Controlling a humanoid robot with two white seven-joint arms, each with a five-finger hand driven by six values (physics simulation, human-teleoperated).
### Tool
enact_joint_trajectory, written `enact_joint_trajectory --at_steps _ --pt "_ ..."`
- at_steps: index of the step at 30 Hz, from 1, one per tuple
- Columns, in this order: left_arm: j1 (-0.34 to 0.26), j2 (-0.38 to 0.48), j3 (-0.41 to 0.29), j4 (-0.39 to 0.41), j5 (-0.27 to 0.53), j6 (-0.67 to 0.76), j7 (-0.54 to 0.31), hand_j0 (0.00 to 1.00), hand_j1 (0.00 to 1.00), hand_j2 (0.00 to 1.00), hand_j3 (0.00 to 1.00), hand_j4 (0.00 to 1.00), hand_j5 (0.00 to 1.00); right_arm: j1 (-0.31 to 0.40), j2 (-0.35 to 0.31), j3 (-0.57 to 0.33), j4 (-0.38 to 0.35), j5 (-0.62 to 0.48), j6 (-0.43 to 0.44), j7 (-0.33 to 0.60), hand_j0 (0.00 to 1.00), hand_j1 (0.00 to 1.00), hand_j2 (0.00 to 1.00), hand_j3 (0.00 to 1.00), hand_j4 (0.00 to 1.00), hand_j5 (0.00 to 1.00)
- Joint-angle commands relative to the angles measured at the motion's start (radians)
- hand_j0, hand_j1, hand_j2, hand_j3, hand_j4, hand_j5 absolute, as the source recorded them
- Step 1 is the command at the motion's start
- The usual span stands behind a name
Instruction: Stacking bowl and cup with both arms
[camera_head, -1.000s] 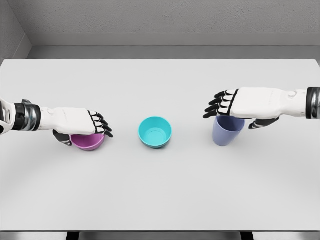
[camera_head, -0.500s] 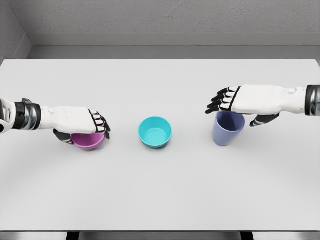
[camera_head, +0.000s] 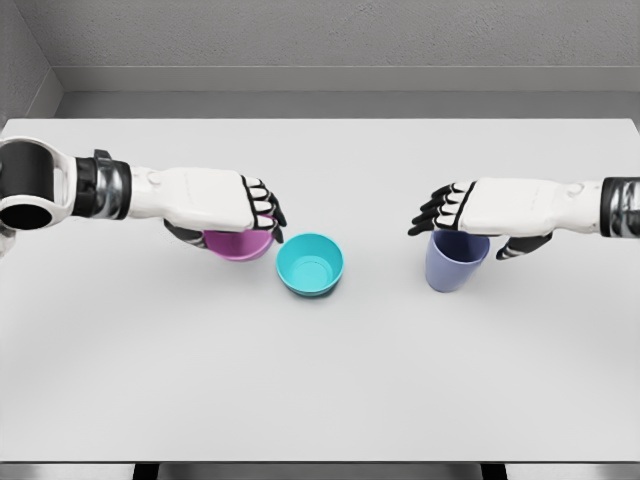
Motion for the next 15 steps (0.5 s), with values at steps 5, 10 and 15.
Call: enact_joint_trajectory --at_steps 5,10,15 --pt "-0.002 -0.114 0.0 0.005 0.004 0.003 0.0 0.65 0.65 0.65 0.65 0.65 0.65 0.0 -0.001 0.01 0.0 0.0 0.003 0.0 1.0 1.0 1.0 1.0 1.0 1.0" --pt "-0.009 -0.201 0.0 0.089 -0.001 0.003 0.0 0.66 0.66 0.66 0.66 0.66 0.66 0.0 0.001 0.01 0.0 0.0 0.003 0.0 1.0 1.0 1.0 1.0 1.0 1.0" --pt "-0.006 -0.207 -0.038 0.105 -0.002 0.003 0.0 0.69 0.69 0.69 0.69 0.69 0.69 -0.002 0.005 0.016 0.0 0.001 0.003 0.0 1.0 1.0 1.0 1.0 1.0 1.0"
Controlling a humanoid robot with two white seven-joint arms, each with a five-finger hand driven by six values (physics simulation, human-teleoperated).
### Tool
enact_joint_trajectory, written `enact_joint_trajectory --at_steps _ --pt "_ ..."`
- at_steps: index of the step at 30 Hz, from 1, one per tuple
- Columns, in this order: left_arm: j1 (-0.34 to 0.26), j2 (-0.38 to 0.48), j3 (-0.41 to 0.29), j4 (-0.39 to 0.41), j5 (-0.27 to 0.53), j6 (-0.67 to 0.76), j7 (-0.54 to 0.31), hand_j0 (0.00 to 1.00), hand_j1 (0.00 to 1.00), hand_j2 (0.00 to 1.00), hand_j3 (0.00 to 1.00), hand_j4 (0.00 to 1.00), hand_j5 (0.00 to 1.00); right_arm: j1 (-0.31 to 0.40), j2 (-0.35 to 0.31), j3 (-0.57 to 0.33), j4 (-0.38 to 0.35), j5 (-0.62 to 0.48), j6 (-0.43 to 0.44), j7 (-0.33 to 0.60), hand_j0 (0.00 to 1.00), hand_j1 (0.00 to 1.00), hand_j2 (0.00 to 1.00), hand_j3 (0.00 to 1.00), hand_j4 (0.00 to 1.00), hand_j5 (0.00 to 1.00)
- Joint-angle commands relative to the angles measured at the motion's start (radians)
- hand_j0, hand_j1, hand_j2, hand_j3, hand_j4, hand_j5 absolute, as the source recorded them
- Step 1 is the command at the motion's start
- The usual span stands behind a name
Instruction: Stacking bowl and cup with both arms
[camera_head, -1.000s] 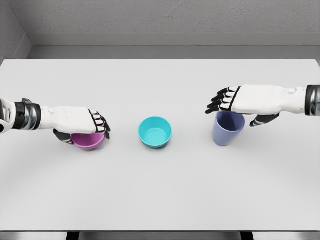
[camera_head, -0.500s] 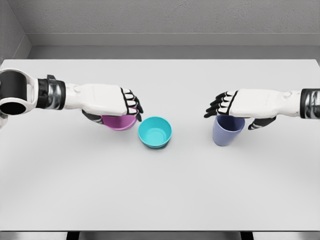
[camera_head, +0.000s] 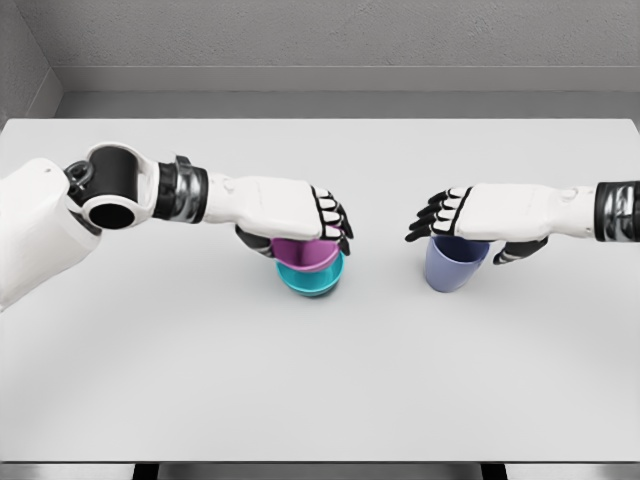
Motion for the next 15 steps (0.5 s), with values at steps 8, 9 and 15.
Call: enact_joint_trajectory --at_steps 8,9,15 --pt "0.009 -0.007 -0.02 0.01 0.003 0.003 0.0 0.75 0.75 0.75 0.75 0.75 0.75 -0.002 0.001 0.002 0.0 0.017 0.003 0.0 1.0 1.0 1.0 1.0 1.0 1.0" --pt "0.009 -0.007 -0.02 0.01 0.003 0.003 0.0 0.76 0.76 0.76 0.76 0.76 0.76 -0.002 0.001 0.002 0.0 0.017 0.003 0.0 1.0 1.0 1.0 1.0 1.0 1.0" --pt "0.011 -0.008 -0.02 0.01 0.005 0.003 0.0 0.86 0.86 0.86 0.86 0.86 0.86 -0.003 0.015 0.022 0.0 0.018 0.003 0.0 1.0 1.0 1.0 1.0 1.0 1.0"
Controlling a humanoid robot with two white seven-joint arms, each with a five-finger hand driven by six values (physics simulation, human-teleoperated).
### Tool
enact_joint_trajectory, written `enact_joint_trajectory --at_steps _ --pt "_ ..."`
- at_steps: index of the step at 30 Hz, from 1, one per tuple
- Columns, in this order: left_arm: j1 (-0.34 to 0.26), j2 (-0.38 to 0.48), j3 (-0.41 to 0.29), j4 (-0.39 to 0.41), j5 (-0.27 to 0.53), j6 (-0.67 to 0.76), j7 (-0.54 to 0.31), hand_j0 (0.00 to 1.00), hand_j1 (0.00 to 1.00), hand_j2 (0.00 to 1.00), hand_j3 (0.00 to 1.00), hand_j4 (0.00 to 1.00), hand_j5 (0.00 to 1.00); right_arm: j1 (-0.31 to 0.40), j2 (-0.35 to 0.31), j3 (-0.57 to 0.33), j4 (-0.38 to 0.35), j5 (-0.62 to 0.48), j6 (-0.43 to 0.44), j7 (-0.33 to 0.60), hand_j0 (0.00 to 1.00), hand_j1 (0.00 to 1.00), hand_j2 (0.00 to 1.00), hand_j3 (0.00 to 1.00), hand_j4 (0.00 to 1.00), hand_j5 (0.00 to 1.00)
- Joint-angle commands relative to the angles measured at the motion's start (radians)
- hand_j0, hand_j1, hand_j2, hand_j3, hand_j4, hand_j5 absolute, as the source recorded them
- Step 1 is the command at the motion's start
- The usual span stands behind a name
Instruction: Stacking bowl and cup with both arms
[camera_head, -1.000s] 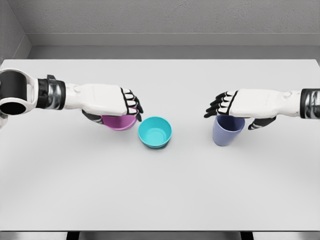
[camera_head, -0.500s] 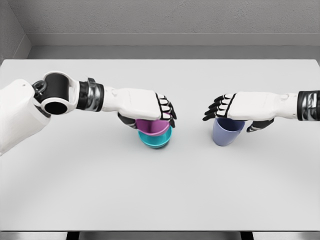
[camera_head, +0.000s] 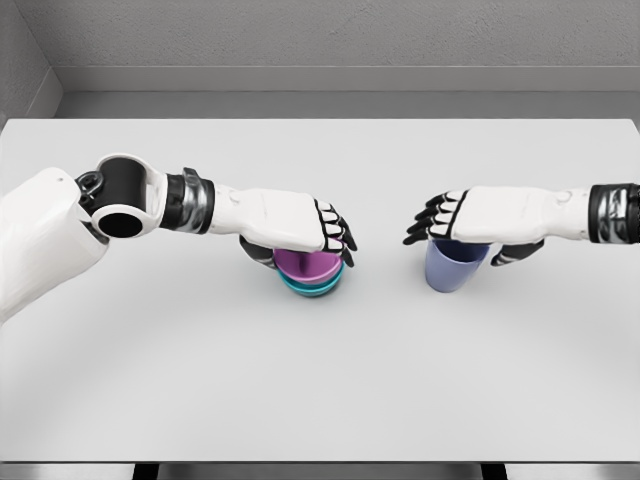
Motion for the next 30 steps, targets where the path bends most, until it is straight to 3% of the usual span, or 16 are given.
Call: enact_joint_trajectory --at_steps 1,16,19,30 --pt "0.0 0.0 0.001 0.0 0.005 0.003 -0.001 0.87 0.87 0.87 0.87 0.87 0.87 0.0 0.004 0.01 0.0 0.002 0.003 0.0 1.0 1.0 1.0 1.0 1.0 1.0" --pt "0.006 0.0 -0.018 0.015 0.005 0.003 -0.001 0.91 0.91 0.91 0.91 0.91 0.91 -0.008 0.015 0.007 0.038 0.002 0.003 0.0 1.0 1.0 1.0 1.0 1.0 1.0" --pt "0.006 -0.002 -0.016 0.015 0.007 0.003 -0.001 1.0 1.0 1.0 1.0 1.0 1.0 -0.008 0.018 0.007 0.043 0.002 0.003 0.0 1.0 1.0 1.0 1.0 1.0 1.0" --pt "-0.003 0.003 -0.016 0.015 0.013 0.003 -0.001 1.0 1.0 1.0 1.0 1.0 1.0 -0.008 0.023 0.01 0.061 0.004 0.003 0.0 1.0 1.0 1.0 1.0 1.0 1.0"
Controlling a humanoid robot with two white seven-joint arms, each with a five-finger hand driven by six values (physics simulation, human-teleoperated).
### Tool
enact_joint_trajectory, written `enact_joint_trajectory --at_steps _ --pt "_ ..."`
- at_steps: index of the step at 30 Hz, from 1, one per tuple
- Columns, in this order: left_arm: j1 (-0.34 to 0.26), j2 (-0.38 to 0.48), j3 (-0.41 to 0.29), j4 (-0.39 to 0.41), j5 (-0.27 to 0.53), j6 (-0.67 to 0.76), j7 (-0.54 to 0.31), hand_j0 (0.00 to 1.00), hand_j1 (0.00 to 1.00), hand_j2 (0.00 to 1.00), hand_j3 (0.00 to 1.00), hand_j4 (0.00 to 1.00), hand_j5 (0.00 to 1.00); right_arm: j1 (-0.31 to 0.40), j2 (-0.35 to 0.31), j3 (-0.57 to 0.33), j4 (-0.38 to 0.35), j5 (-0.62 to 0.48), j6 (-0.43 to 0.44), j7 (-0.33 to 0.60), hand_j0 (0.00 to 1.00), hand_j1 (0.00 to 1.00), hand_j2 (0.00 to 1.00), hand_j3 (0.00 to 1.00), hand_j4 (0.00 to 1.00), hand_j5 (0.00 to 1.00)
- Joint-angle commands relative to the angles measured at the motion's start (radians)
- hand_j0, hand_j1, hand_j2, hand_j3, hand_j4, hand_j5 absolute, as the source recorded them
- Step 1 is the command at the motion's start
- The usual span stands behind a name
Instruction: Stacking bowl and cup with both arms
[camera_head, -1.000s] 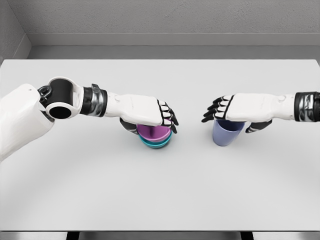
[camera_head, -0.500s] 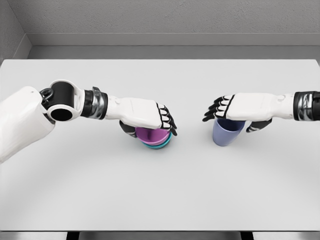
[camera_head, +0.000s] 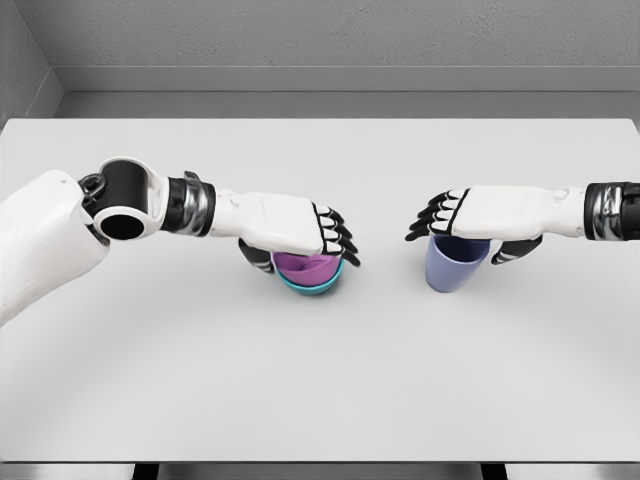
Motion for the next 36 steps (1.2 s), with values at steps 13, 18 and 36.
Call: enact_joint_trajectory --at_steps 13,18,36 --pt "-0.032 0.325 0.107 -0.015 0.224 0.002 0.0 1.0 1.0 1.0 1.0 1.0 1.0 0.0 0.004 0.0 0.001 -0.005 0.003 0.0 1.0 1.0 1.0 1.0 1.0 1.0" --pt "0.032 0.336 0.128 -0.018 0.224 0.002 0.0 1.0 1.0 1.0 1.0 1.0 1.0 0.0 0.007 0.0 0.001 -0.005 0.003 0.0 1.0 1.0 1.0 1.0 1.0 1.0" --pt "0.083 0.324 0.133 -0.037 0.224 0.002 0.0 1.0 1.0 1.0 1.0 1.0 1.0 -0.005 0.01 0.008 0.001 0.014 0.003 0.0 0.92 0.92 0.92 0.92 0.92 0.92"
